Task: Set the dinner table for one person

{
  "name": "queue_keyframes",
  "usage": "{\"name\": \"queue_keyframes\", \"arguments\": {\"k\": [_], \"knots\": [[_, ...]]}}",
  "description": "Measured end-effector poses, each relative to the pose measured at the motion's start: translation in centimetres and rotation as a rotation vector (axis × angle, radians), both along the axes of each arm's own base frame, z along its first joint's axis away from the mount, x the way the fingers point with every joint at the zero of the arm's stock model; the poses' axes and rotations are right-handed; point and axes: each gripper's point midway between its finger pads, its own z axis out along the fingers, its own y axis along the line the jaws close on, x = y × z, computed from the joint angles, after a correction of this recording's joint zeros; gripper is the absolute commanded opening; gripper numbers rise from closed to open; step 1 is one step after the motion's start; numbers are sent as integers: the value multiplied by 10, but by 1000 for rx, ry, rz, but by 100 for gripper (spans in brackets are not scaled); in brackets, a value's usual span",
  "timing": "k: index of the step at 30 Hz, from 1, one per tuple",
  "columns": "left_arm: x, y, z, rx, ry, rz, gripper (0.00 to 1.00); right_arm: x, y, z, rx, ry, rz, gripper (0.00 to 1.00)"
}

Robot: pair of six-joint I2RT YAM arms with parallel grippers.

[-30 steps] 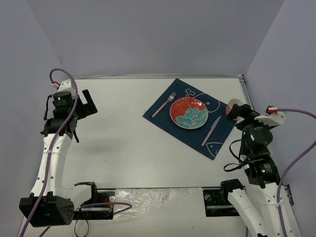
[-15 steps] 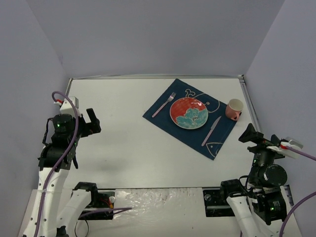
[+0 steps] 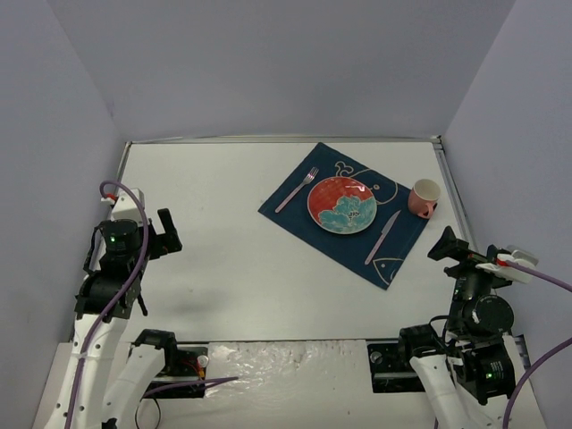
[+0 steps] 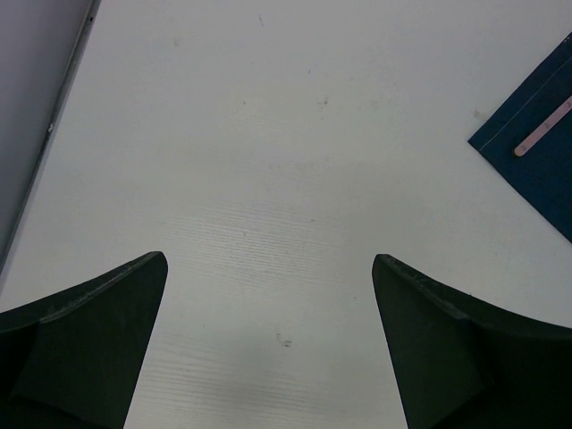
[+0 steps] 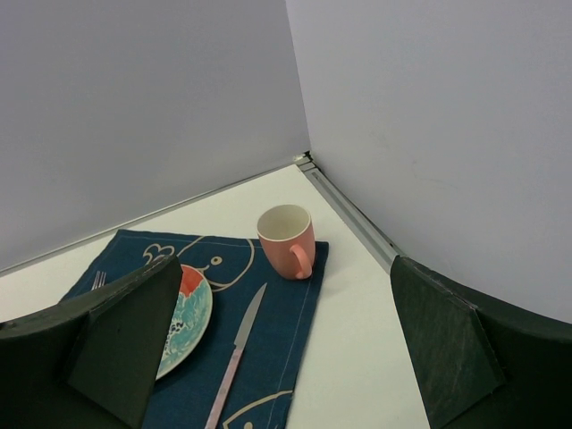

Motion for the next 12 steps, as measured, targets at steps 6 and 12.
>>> {"name": "queue_keyframes", "arguments": {"k": [6, 12], "knots": [[3, 4, -5, 12, 23, 20, 97, 1, 0, -2, -12, 8, 3, 100], [3, 8, -6, 16, 28, 38, 97, 1, 2, -2, -17, 10, 12, 100]]}}
